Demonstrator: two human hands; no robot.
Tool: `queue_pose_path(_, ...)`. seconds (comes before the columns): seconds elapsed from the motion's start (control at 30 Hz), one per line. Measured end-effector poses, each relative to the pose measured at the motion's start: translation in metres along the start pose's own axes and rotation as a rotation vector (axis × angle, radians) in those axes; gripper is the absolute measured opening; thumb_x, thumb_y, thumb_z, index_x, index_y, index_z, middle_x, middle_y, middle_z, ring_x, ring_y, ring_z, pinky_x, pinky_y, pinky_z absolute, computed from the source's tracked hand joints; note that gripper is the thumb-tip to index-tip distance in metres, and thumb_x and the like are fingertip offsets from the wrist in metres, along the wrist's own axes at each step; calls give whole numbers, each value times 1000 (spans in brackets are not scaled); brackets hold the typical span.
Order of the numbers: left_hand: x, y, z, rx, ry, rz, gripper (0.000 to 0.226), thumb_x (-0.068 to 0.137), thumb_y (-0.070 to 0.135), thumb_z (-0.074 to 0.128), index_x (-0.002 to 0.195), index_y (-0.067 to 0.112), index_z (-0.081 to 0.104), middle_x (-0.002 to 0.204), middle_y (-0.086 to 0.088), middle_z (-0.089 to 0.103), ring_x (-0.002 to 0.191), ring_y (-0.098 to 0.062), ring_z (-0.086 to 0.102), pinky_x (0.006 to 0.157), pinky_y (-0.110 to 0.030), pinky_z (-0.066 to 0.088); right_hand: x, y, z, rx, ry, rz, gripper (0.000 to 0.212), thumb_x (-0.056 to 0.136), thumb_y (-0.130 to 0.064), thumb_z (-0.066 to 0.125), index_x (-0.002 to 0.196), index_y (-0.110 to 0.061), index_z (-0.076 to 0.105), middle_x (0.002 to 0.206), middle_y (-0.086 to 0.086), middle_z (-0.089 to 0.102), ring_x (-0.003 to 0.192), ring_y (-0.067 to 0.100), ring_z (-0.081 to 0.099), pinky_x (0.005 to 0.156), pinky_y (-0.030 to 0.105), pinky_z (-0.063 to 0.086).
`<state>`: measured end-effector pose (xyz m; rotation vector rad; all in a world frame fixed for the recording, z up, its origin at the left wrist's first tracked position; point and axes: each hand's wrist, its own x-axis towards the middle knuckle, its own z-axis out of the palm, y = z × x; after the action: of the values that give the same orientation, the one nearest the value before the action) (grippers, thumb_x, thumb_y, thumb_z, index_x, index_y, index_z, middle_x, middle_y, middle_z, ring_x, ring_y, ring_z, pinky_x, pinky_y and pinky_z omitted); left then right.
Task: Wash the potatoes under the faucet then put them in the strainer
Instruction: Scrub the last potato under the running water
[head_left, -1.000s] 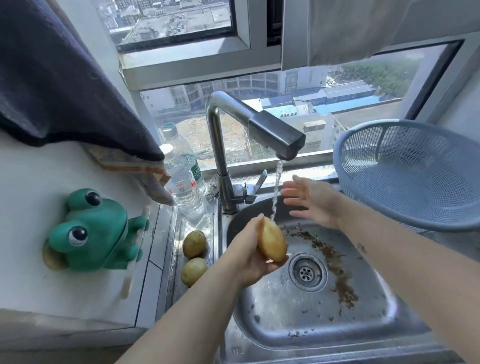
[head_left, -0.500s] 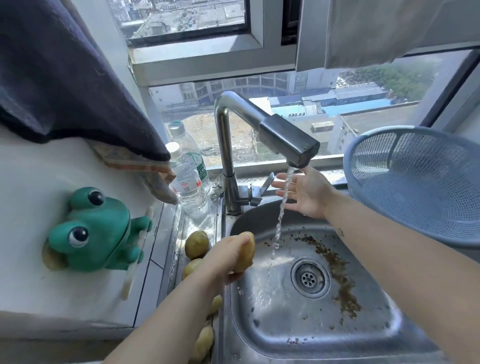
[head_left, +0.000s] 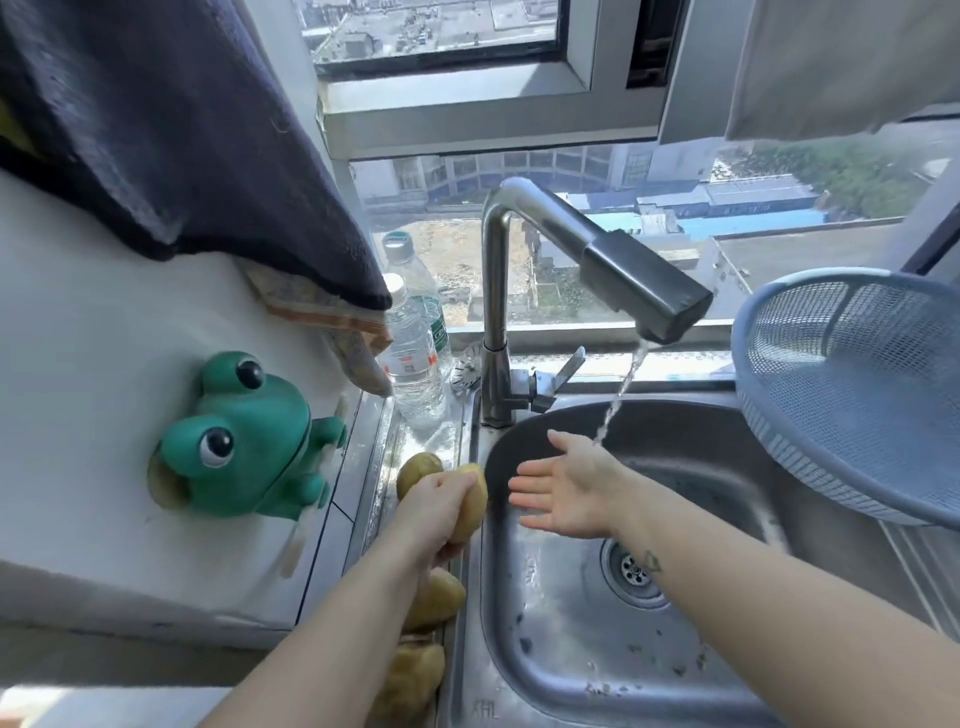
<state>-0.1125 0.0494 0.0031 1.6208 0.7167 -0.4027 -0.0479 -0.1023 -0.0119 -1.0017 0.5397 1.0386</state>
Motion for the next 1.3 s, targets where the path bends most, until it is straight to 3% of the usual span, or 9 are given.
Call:
queue_pose_path(0.2, -1, 1, 4, 4, -28, -37, 13, 96, 32, 50, 96, 24, 60, 94, -8, 61, 89, -24, 59, 66, -28, 44, -24, 4, -1, 59, -12, -8, 77, 98, -53, 16, 147, 5, 9, 156, 23, 9, 146, 33, 11, 118, 46, 6)
queue_pose_path(0.4, 1, 5, 7, 20, -20, -9, 12, 94, 31, 51, 91, 23, 60, 95, -8, 59, 86, -25, 57, 64, -27, 43, -45, -1, -13, -127, -46, -28, 73, 97, -48, 15, 142, 7, 30, 151, 22, 28, 143, 32, 23, 116, 44, 11)
queue_pose_path(0.47, 2, 7, 2, 139, 13, 83, 9, 93, 29, 52, 88, 22, 56, 86, -4, 55, 78, -21, 52, 69, -28, 40, -46, -2, -18, -232, -24, -48, 66, 97, -44, 16, 137, 2, 43, 142, 18, 43, 137, 29, 32, 112, 42, 20)
queue_pose_path(0.57, 7, 7, -15, 581, 127, 270, 30, 90, 29, 60, 118, 24, 51, 107, 1, 56, 97, -20, 56, 82, -28, 43, -44, -3, -21, -361, 86, -134, 53, 99, -35, 24, 112, -7, 67, 110, 10, 65, 108, 24, 51, 87, 36, 39)
queue_pose_path(0.63, 9, 4, -26, 873, 188, 334, 40, 89, 30, 61, 127, 28, 48, 123, 2, 53, 109, -21, 55, 90, -33, 45, -42, -3, -22, -367, 144, -182, 42, 100, -28, 32, 105, -6, 68, 106, 10, 71, 100, 23, 62, 91, 36, 44)
queue_pose_path(0.7, 9, -2, -33, 1048, 210, 361, 41, 88, 26, 60, 127, 31, 47, 128, 3, 50, 115, -22, 53, 90, -36, 46, -41, -2, -21, -341, 151, -196, 32, 100, -25, 41, 104, -4, 65, 103, 12, 71, 94, 23, 67, 83, 32, 52)
queue_pose_path(0.97, 22, -18, -36, 1216, 145, 424, 48, 91, 16, 51, 136, 31, 39, 135, 3, 39, 126, -23, 40, 100, -37, 37, -31, -9, -22, -298, 192, -204, 20, 97, -20, 51, 94, -6, 64, 89, 8, 70, 72, 17, 67, 61, 23, 56)
queue_pose_path(1.17, 22, -12, -35, 1377, 199, 412, 50, 91, 30, 52, 138, 29, 35, 139, -3, 32, 129, -25, 36, 101, -37, 37, -27, -14, -29, -313, 215, -235, 20, 96, -22, 51, 98, -7, 64, 91, 8, 69, 76, 20, 65, 70, 28, 54)
queue_pose_path(1.3, 21, -11, -33, 1390, 191, 391, 56, 91, 36, 54, 141, 29, 31, 141, -5, 29, 131, -26, 34, 103, -39, 36, -26, -28, -30, -378, 332, -407, 12, 96, -13, 50, 100, -6, 59, 96, 9, 63, 80, 20, 61, 73, 31, 55)
